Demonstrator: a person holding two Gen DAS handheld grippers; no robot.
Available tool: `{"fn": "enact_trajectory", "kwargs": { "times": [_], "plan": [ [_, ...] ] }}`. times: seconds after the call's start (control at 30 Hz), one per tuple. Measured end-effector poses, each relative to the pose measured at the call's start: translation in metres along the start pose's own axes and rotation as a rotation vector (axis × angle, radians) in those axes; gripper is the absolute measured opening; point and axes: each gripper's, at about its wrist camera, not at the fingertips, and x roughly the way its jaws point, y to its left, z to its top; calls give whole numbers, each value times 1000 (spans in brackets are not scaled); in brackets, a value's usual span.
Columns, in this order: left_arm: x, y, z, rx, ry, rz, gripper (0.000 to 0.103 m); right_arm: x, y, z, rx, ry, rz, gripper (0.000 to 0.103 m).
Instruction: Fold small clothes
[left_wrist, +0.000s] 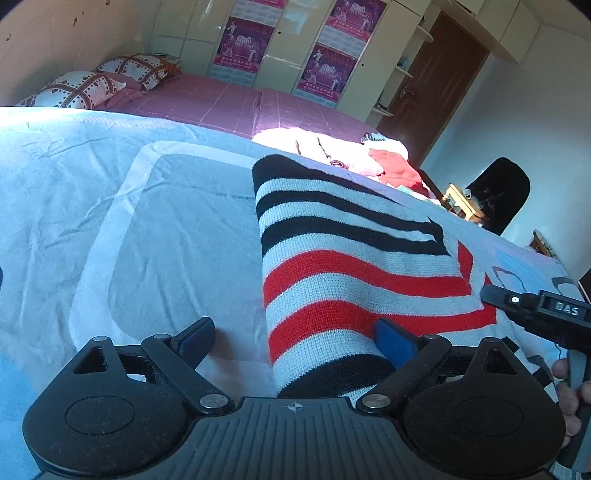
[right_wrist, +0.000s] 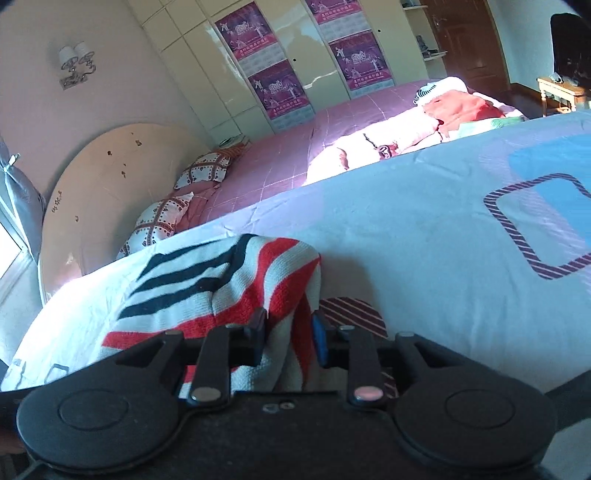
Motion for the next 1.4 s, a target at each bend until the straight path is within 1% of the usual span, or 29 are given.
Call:
{"fn": "enact_trajectory", "kwargs": {
  "times": [0.03,0.1,0.13,0.23,0.33,0.47,0.53,0.57,0.6,0.63,0.67,0.73,0.8,0.87,0.9,0.93,1.0,1.07,1.1,1.13,1.2,1.27,1.3,1.37,1.4],
  "plan": [
    [-9,2,0,-2,-19,-19,91,-15,-3,0,40,-7,39,46],
    [-26,6,-4,-14,-52,-56,90,-45,-12,-9,125,-12,111,57],
    [-33,8,-7,-18,-58,-70,90,-58,-17,-15,160,-11,132,60],
    [-44,12,-17,3,-45,-73,90,-85,-30,-43,311,22,231,62],
    [-51,20,-24,-24,-46,-99,90,-93,-36,-68,425,52,300,62],
    [-48,26,-27,-49,-31,-105,90,-80,-30,-80,481,109,273,61],
    [-45,23,-27,-30,-24,-98,90,-68,-24,-82,480,148,267,56],
    [-44,24,-28,-28,-21,-99,90,-65,-22,-82,469,145,257,53],
    [-43,25,-28,-31,-18,-101,90,-62,-20,-84,467,134,246,42],
    [-42,26,-29,-35,-18,-106,90,-60,-21,-86,474,128,229,24],
    [-43,26,-30,-35,-23,-106,90,-58,-21,-87,470,121,213,18],
    [-47,21,-34,5,-39,-91,87,-61,-16,-88,419,105,195,15],
    [-50,14,-38,53,-30,-65,78,-69,-5,-90,340,100,184,15],
    [-52,7,-40,88,-37,-38,78,-71,0,-95,268,114,136,14],
    [-51,4,-42,108,-43,-28,79,-67,-1,-100,251,124,112,13],
    [-49,1,-43,117,-46,-20,80,-62,-5,-104,259,121,109,10],
    [-49,0,-46,126,-66,0,86,-59,-12,-108,296,95,130,10],
    [-50,6,-46,91,-65,-12,89,-60,-13,-108,307,93,132,12],
    [-54,9,-45,71,-66,-23,88,-62,-11,-106,298,95,132,16],
    [-64,11,-44,56,-78,-30,88,-66,-9,-104,299,97,136,24],
    [-83,15,-45,42,-112,-46,88,-76,-5,-99,286,95,142,30],
    [-95,20,-50,19,-116,-81,88,-83,-2,-95,269,86,154,32],
    [-96,21,-53,14,-100,-97,88,-84,-2,-93,268,91,163,32],
    [-92,19,-61,40,-75,-83,88,-79,0,-89,257,107,155,29],
    [-88,19,-65,56,-50,-64,87,-77,1,-89,244,116,140,19]
  ]
}}
